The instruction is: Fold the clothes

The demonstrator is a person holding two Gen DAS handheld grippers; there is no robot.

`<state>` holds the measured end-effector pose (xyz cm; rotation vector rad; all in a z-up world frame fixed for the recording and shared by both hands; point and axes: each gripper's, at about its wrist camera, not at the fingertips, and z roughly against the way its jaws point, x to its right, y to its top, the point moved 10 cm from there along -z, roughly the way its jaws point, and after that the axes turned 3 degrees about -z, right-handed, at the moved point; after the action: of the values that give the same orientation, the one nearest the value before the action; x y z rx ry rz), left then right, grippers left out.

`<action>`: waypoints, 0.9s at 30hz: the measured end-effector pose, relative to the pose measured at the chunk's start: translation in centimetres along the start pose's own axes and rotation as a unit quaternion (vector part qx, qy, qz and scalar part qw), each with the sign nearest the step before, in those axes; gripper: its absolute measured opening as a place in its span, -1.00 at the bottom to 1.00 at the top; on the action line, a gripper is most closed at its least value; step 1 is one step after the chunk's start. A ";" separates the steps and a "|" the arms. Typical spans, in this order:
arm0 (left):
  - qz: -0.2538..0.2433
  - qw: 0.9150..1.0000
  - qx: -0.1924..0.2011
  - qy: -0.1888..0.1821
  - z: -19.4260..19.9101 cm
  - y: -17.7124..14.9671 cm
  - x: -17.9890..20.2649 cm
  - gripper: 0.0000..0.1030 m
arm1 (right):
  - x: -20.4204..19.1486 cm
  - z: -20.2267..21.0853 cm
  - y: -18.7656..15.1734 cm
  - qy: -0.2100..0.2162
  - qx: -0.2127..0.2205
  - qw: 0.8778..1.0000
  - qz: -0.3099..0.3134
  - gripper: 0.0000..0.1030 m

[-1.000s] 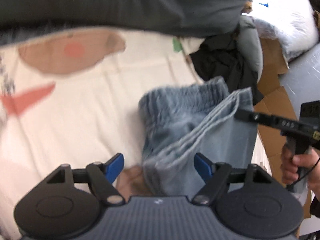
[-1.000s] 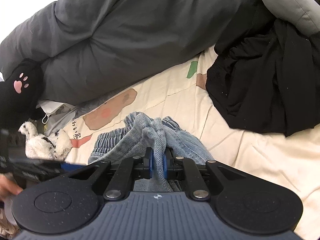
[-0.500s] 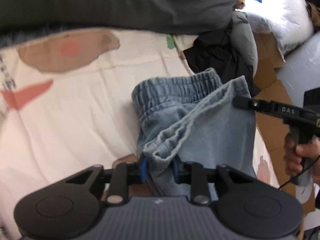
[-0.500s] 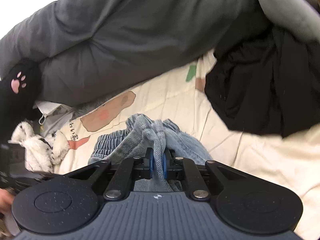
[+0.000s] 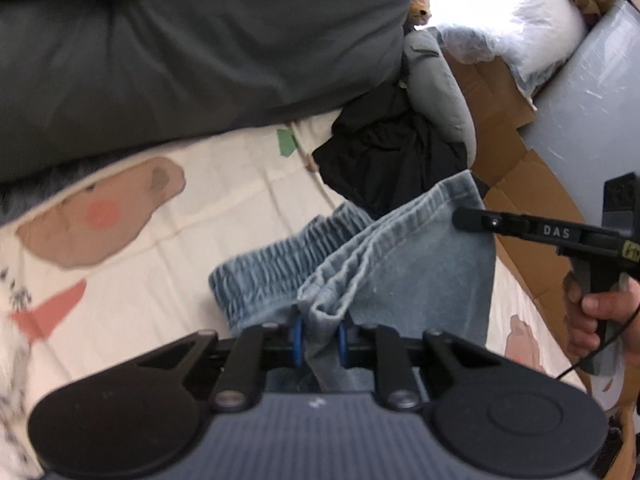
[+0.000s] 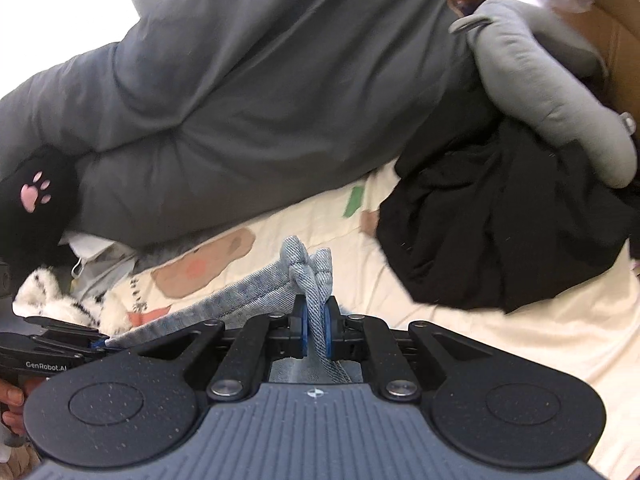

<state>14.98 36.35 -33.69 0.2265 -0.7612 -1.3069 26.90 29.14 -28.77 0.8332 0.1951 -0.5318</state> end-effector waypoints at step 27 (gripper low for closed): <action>0.050 0.998 -0.039 0.020 -3.8 1.6 -4.0 -0.67 | 4.1 -2.9 2.2 -0.088 0.043 0.992 -0.079 -0.72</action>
<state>18.40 39.51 -37.13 0.1497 -0.6785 -1.2304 31.66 30.99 -30.79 0.8545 0.0763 -0.7640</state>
